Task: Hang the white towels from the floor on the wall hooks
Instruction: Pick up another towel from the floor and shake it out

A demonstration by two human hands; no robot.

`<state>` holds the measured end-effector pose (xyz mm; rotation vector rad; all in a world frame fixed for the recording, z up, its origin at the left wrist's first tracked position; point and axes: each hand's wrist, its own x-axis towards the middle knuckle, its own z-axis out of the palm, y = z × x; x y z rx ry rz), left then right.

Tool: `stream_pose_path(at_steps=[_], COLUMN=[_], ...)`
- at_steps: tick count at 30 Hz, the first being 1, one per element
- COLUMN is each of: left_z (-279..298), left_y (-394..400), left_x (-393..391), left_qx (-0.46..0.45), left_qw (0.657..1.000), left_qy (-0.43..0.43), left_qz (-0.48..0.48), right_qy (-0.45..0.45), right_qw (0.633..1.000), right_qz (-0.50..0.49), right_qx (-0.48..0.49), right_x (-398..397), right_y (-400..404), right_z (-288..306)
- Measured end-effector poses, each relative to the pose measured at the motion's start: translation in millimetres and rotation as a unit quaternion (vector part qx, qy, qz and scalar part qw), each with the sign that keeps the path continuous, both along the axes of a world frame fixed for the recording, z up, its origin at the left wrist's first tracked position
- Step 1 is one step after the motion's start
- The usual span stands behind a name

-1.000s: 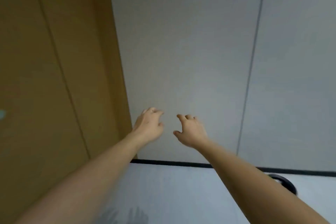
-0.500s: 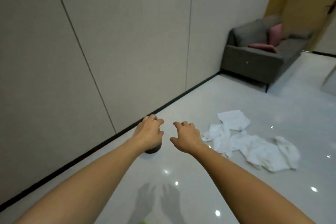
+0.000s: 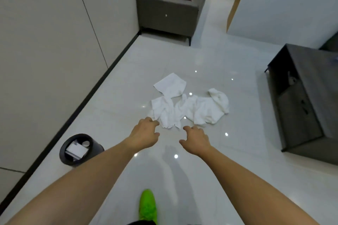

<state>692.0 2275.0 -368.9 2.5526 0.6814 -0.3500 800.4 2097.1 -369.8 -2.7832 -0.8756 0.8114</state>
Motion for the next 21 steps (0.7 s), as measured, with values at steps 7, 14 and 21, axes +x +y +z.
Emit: stream_pose_path(at_steps=[7, 14, 21], left_z=[-42, -98, -167], left_y=[74, 131, 170], left_x=[80, 167, 272], left_qx=[-0.048, -0.072, -0.093], left_qw=[0.997, 0.992, 0.985], left_qy=[0.054, 0.099, 0.143], left_qz=[-0.015, -0.014, 0.006], right_qy=[0.062, 0.118, 0.190], right_qw=[0.995, 0.985, 0.971], right_qz=[-0.078, -0.114, -0.126], right_qx=[-0.030, -0.050, -0.065], right_x=[58, 148, 246], right_y=[47, 88, 130], right_z=[-48, -114, -202])
